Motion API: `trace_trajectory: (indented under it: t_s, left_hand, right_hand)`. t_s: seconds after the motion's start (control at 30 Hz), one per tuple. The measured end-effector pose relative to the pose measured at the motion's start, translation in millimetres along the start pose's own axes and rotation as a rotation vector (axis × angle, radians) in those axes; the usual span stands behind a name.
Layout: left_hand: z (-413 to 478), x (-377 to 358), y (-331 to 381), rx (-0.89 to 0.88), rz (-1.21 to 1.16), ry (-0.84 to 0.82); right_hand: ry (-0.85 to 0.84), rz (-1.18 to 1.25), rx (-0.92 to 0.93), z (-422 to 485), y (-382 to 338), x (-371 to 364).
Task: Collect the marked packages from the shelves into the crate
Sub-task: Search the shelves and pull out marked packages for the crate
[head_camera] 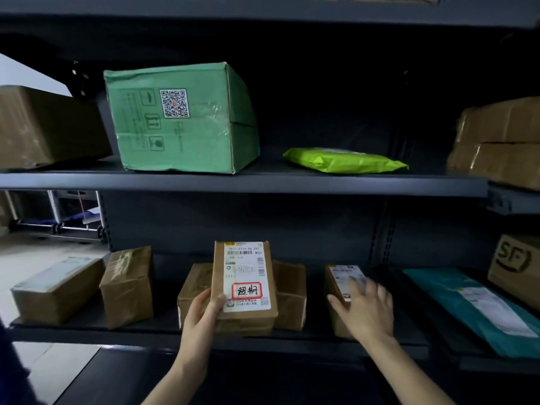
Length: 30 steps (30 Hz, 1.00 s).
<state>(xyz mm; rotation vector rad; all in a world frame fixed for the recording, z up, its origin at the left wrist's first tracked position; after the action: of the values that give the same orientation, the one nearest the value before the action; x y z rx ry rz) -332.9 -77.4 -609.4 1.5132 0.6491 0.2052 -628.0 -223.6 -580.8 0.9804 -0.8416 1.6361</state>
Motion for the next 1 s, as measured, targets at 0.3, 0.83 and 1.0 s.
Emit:
trace_trajectory:
  t_s: [0.3, 0.83, 1.0]
  left_hand:
    - [-8.6, 29.9, 13.4, -0.020, 0.017, 0.032]
    - [2.3, 34.7, 7.5, 0.013, -0.025, 0.023]
    - [7.5, 27.2, 9.6, -0.002, -0.020, 0.020]
  right_hand:
    - [-0.086, 0.305, 0.077, 1.4, -116.1, -16.3]
    - [-0.020, -0.108, 0.250, -4.4, -129.0, 0.2]
    - [-0.035, -0.104, 0.378, -30.6, -144.4, -14.1]
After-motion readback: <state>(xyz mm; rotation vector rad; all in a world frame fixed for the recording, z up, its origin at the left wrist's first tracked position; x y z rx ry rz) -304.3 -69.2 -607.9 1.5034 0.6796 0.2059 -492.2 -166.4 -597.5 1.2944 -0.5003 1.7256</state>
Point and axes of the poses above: each hand's wrist, its own z-axis towards the middle knuckle, its own x-axis out of the back of the hand, y = z × x, the point moved 9 cm from there along z, towards the middle knuckle, and after that the axes turned 7 degrees about x, right-handed, at the moved point
